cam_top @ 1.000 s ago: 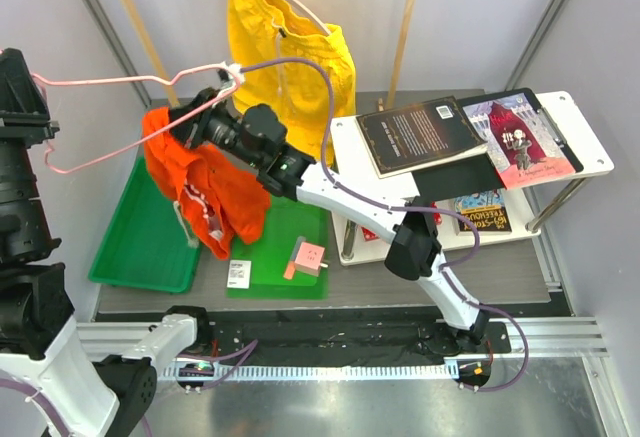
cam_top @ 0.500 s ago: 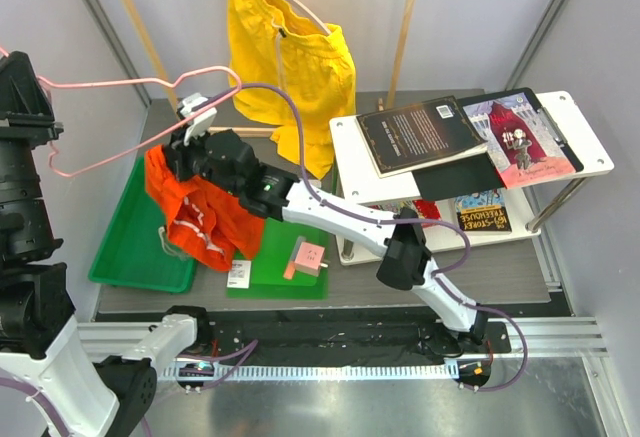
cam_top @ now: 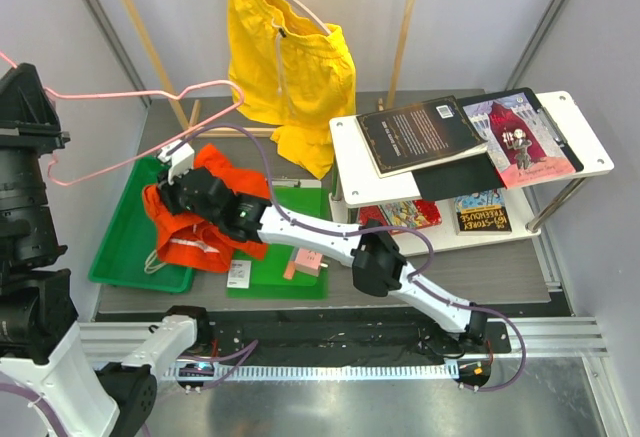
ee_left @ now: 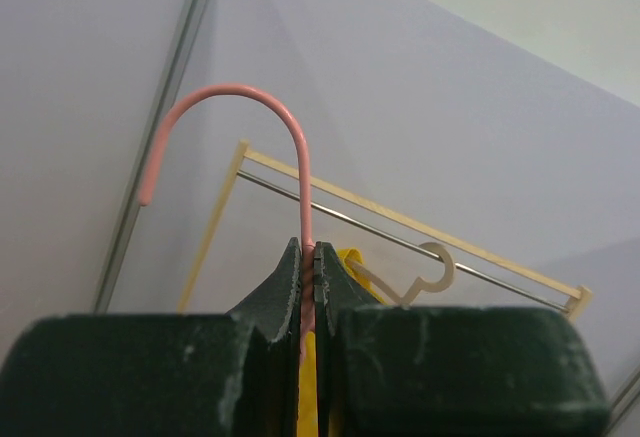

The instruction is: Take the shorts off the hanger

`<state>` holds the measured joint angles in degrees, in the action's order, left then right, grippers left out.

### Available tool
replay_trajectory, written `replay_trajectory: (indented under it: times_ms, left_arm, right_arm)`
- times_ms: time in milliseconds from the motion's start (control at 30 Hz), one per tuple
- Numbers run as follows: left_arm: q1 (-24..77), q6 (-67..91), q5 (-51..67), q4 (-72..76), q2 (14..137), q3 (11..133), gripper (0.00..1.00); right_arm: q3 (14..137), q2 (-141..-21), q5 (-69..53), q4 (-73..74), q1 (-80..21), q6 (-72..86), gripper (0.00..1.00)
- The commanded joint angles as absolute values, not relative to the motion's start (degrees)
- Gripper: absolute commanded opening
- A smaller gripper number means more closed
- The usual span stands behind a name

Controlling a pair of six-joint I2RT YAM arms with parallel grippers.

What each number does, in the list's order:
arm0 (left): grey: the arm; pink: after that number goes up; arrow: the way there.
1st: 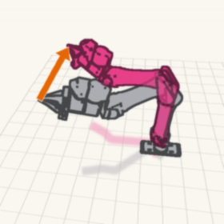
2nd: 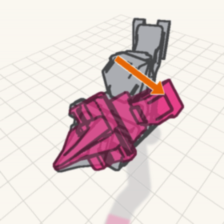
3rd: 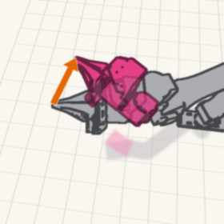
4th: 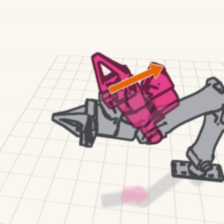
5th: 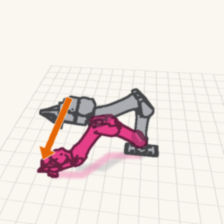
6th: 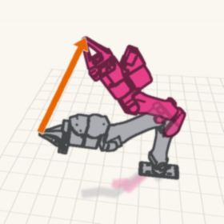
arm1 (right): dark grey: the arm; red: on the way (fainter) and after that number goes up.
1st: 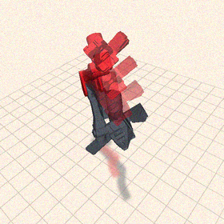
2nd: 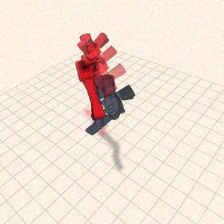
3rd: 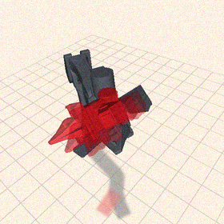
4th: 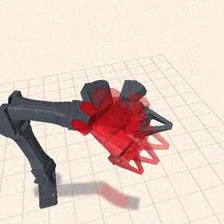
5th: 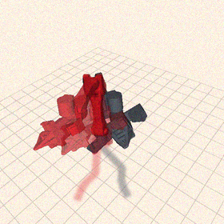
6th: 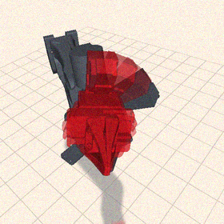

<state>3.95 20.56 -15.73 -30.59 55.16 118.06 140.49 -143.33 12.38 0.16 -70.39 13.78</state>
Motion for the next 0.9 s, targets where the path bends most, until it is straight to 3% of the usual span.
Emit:
replay_trajectory:
  times_ms: [0, 100, 167, 200, 300, 367, 633, 867]
  left_arm:
    - [3.69, 19.87, -14.77, -30.23, 55.19, 115.75, 0.00]
    - [3.69, 19.25, -14.76, -31.55, 55.46, 115.05, 0.00]
    - [3.60, 19.68, -14.94, -32.25, 55.98, 114.96, 0.00]
    - [3.69, 20.04, -14.94, -32.60, 56.33, 115.22, 0.00]
    - [3.69, 21.62, -15.47, -34.97, 58.35, 117.68, 0.00]
    - [3.69, 22.23, -16.60, -36.03, 59.15, 119.00, 0.00]
    - [3.69, 21.45, -20.04, -39.98, 64.15, 122.61, 0.00]
    - [3.60, 20.40, -20.04, -42.27, 67.23, 121.46, 0.00]
  right_arm:
    - [144.83, -143.61, 15.03, -0.36, -70.22, 13.18, 0.20]
    - [142.84, -141.87, 15.90, 2.02, -70.14, 14.85, 0.39]
    - [140.72, -139.76, 16.87, 3.07, -70.22, 15.38, 0.47]
    - [138.02, -137.48, 17.31, 3.16, -70.22, 15.47, 0.59]
    - [134.21, -133.96, 17.76, 4.21, -70.05, 15.82, 0.82]
    - [134.21, -131.75, 17.75, 7.19, -70.14, 16.17, 0.89]
    - [128.07, -122.27, 20.13, 14.41, -69.61, 15.47, 0.97]
    - [120.18, -114.36, 21.45, 19.86, -69.17, 14.07, 0.97]
